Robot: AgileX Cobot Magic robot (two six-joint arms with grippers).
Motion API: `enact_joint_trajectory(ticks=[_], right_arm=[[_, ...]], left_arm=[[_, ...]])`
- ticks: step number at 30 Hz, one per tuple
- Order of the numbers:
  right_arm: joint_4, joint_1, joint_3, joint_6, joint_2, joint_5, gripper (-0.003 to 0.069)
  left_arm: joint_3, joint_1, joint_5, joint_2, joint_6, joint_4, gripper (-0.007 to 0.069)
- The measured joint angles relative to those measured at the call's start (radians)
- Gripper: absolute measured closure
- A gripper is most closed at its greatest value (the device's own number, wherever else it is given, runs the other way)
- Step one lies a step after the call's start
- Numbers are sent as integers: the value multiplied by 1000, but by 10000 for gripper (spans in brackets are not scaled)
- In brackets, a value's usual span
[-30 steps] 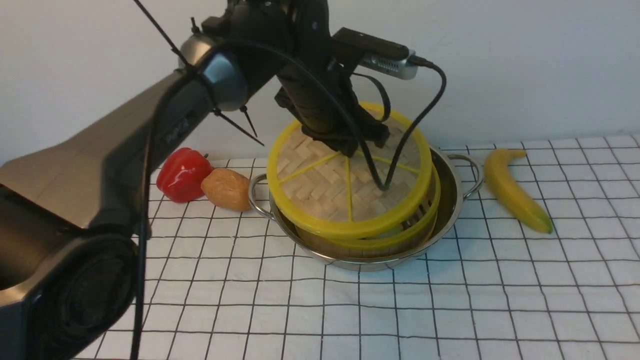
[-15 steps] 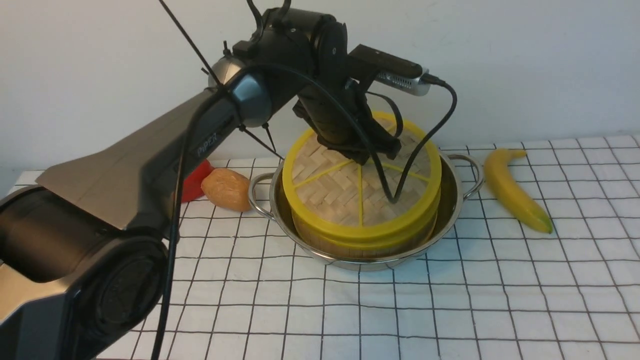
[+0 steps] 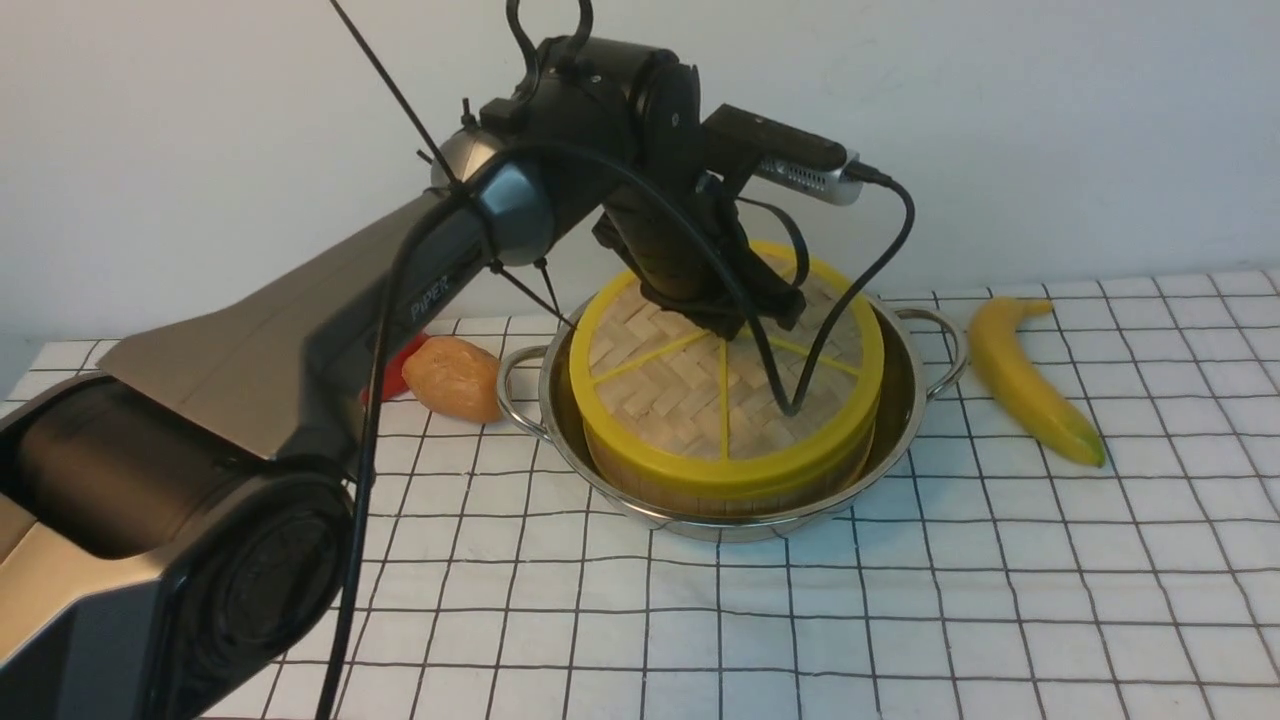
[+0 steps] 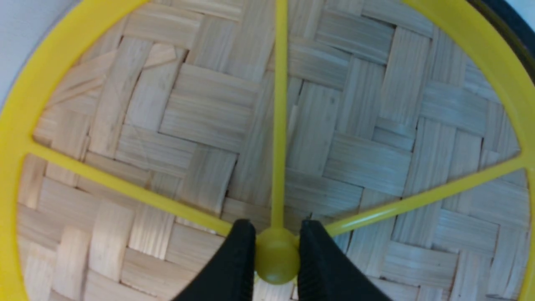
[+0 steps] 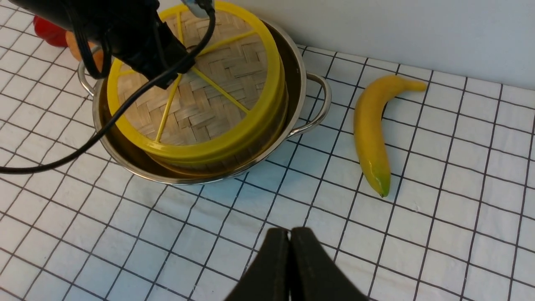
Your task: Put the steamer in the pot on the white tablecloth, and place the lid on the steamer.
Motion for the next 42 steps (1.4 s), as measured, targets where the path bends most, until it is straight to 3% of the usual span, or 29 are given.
enact_joint_trajectory(ticks=[27,36,42], right_arm=[[7,0,0,0,0,0,636],[7,0,0,0,0,0,633],[7,0,0,0,0,0,629]], left_arm=[[-1,0,-33,21,25,-18,485],[-12,0,-55,0,25,8,181],[-88,0,-5,-88,25,134,134]])
